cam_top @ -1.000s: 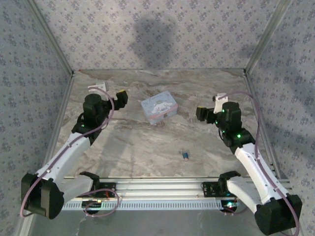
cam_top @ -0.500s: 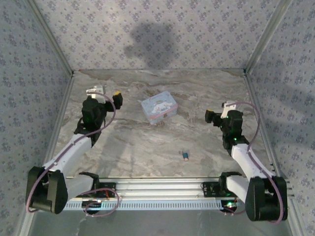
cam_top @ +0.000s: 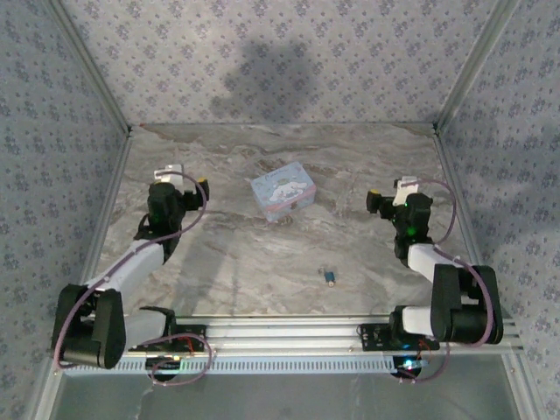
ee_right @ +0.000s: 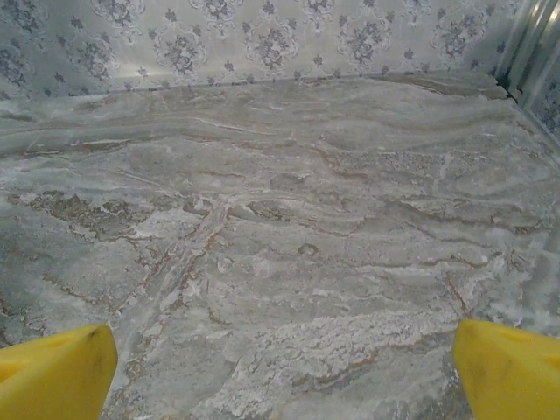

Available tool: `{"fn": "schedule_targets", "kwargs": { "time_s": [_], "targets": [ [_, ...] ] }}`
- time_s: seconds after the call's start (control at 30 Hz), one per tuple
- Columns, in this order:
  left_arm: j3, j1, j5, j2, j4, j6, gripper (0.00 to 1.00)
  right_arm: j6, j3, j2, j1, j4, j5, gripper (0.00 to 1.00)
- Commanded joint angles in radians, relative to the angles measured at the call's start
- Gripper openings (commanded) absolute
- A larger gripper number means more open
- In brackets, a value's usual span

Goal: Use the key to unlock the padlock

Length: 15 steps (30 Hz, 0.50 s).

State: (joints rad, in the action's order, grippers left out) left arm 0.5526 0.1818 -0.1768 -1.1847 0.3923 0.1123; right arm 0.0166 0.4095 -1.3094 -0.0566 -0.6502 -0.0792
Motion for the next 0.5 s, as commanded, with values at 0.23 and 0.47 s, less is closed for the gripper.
{"fn": "schedule_targets", "kwargs": {
  "time_s": [0.23, 0.47],
  "targets": [
    [-0.022, -0.039, -0.015, -0.053, 0.044, -0.049, 0.98, -0.035, 0.004, 0.032, -0.008, 0.047, -0.012, 1.00],
    [-0.033, -0.044, 0.013, -0.129, 0.131, -0.096, 0.98, -0.046, -0.035, -0.035, -0.010, -0.053, -0.036, 1.00]
  ]
}}
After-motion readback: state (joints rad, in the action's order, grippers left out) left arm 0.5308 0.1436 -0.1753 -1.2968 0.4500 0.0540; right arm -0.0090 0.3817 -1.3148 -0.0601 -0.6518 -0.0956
